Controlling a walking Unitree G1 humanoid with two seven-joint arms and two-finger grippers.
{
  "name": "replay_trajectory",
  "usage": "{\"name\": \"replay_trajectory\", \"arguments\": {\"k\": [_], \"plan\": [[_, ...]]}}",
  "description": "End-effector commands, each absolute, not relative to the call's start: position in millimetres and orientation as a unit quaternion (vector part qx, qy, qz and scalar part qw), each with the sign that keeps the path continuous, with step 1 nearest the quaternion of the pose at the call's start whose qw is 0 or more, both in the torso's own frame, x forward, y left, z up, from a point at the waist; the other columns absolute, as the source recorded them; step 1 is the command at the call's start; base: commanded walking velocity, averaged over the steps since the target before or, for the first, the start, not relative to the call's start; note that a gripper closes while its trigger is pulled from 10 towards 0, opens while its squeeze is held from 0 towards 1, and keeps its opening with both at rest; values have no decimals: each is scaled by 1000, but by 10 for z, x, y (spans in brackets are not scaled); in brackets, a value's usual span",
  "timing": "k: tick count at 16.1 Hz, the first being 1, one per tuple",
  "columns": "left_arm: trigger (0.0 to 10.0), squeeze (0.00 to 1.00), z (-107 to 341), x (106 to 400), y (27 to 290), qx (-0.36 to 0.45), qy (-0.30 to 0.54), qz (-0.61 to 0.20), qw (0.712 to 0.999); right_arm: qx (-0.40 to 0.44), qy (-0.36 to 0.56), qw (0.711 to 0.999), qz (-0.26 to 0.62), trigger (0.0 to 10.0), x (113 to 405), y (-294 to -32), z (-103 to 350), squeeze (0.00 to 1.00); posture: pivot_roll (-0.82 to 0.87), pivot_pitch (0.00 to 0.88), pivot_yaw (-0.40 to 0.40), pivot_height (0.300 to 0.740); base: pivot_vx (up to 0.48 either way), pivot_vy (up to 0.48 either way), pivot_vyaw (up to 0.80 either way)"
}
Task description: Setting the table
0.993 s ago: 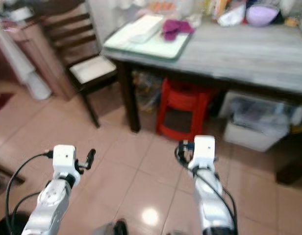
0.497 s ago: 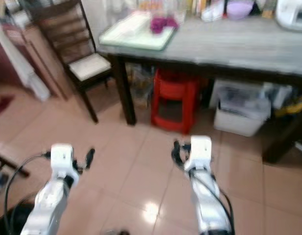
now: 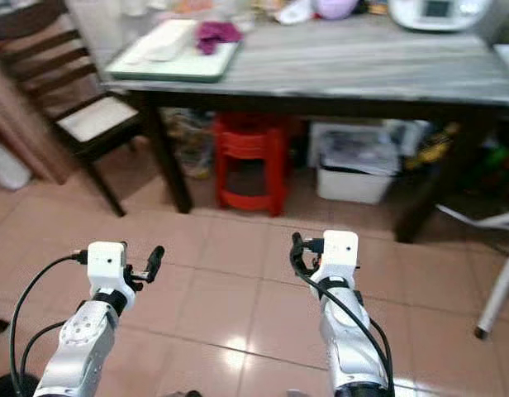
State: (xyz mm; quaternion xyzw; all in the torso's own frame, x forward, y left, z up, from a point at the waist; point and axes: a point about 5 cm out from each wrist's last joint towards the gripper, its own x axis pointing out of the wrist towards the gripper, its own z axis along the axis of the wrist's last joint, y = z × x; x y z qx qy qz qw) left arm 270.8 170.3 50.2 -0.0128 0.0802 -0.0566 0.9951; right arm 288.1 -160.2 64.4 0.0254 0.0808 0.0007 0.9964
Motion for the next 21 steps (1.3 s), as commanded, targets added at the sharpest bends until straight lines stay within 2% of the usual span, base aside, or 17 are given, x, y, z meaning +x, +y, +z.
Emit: {"name": "replay_trajectory", "arguments": {"k": [1, 6, 8, 13, 18, 21], "plan": [[10000, 0, 508, 2692, 1735, -14, 82, -55, 995, 19, 76, 997, 1, 10000, 2868, -1601, 665, 0, -84, 116, 82, 740, 0, -345, 0], [10000, 0, 937, 2779, 1688, -26, 8, -59, 998, -21, -24, 999, 16, 10000, 2883, -1541, 1149, 0, -92, 125, 81, 740, 0, -360, 0], [10000, 0, 1033, 2771, 1670, -27, -7, -63, 998, -22, -30, 999, 13, 10000, 2850, -1563, 1196, 0, -91, 126, 78, 740, 0, -364, 0], [10000, 0, 1015, 2635, 1667, -30, 3, -61, 998, -47, -39, 998, -5, 10000, 2686, -1642, 1200, 0, -87, 137, 74, 740, 0, -332, 0], [10000, 0, 1007, 2631, 1647, -31, 11, -69, 997, -46, -42, 998, -16, 10000, 2651, -1658, 1258, 0, -93, 143, 75, 740, 0, -413, 0], [10000, 0, 1009, 2650, 1596, -34, 14, -76, 996, -50, -42, 998, -20, 10000, 2643, -1674, 1267, 0, -100, 146, 79, 740, 0, -480, -767]]}}
